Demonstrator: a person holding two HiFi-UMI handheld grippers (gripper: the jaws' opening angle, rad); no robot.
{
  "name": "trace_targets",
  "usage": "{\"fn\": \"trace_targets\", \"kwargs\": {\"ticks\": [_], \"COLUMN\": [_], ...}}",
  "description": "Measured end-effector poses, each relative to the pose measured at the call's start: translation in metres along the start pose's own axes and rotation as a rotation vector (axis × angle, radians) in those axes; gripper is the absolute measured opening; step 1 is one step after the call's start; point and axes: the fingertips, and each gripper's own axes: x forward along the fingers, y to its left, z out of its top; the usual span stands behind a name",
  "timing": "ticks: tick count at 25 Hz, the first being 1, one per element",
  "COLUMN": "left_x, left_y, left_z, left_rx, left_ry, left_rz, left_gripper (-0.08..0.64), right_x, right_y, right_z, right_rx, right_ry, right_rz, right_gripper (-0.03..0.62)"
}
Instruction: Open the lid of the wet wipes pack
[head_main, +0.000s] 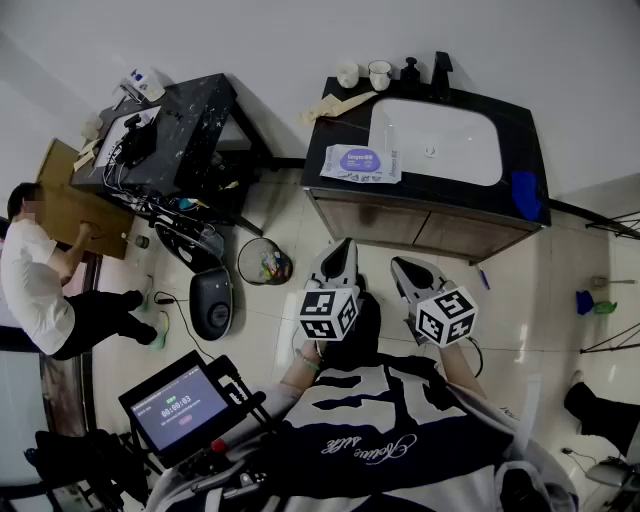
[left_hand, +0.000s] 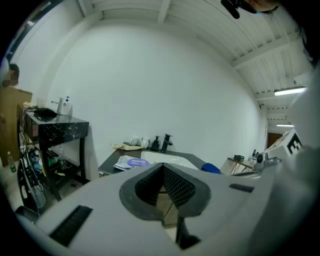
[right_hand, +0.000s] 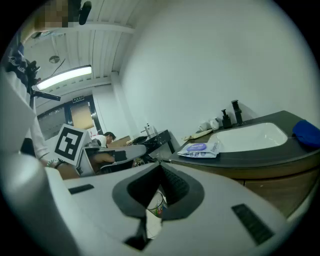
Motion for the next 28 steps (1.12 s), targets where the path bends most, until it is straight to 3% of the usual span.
{"fn": "trace_targets", "kwargs": {"ticks": [6,10,16,21,28], "left_x": [0.075,0.119,0.199,0.226,0.234], "left_y": [0.07,0.107,0.141,0.154,0.159], "left_z": [0.016,0.019,-0.018,-0.038,-0.06], "left_rx": [-0.018,-0.037,-0.036,-0.032,-0.073], "left_ry": [0.08,0.124,0.241,0.318,0.398], "left_rz": [-0.037,-0.053,-0.023,0.02,0.076], "left_gripper": [-0.002,-0.002,-0.002,-0.002,-0.002], "right_x": [0.092,0.14,0.19,0.217,0.262], "right_y": [-0.038,-0.055,-0.112,-0.136,-0.149], "right_z": [0.027,0.045,0.045,0.05,0.039], "right_rx": [-0.018,-0.087,-0.135,-0.27,-0.611], "right_ry": [0.06,0.098,0.206,0.315,0.498], "right_rz": [-0.013,-0.018,-0.027,0.013,0.147], "right_gripper": [-0.003,-0.003,-0.002,0.041,0.041]}}
